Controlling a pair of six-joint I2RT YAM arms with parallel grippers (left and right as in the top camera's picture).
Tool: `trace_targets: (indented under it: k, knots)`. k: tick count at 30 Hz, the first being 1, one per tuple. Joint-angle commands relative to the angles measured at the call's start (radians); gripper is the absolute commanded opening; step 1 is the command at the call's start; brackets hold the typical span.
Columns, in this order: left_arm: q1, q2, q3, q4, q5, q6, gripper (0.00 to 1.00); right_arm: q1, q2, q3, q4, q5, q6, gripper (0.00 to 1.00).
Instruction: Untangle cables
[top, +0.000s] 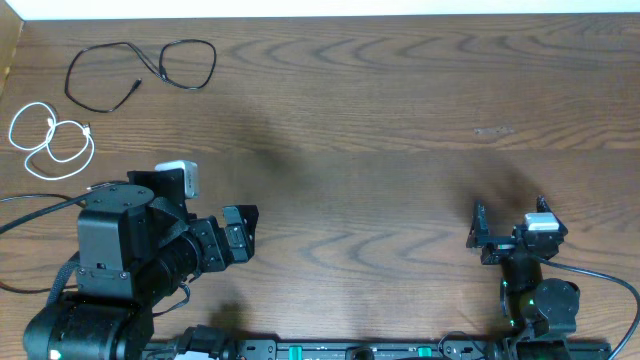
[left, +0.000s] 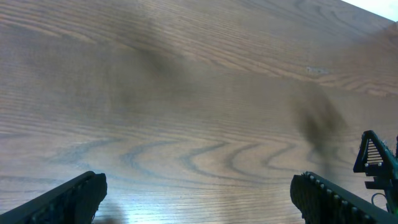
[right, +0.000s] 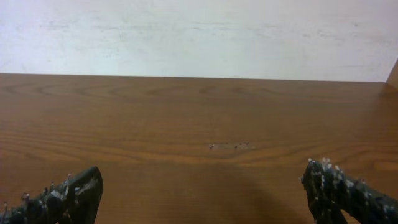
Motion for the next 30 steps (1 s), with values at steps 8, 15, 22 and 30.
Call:
trace_targets:
  k: [8,15,22,30]
  knots:
    - [-0.003,0.001,-0.003,-0.003,-0.014,0.009,1.00,0.006,-0.006,-0.003,-0.004,-0.002,0.010,0.99]
    - [-0.003,0.001,-0.003,-0.003,-0.013,0.009,1.00,0.006,-0.006,-0.003,-0.004,-0.002,0.010,0.99]
    - [-0.003,0.000,-0.003,-0.021,-0.018,0.009,1.00,0.006,-0.006,-0.003,-0.004,-0.002,0.010,0.99]
    - [-0.003,-0.103,-0.131,0.037,-0.069,0.116,1.00,0.006,-0.006,-0.003,-0.004,-0.002,0.010,0.99]
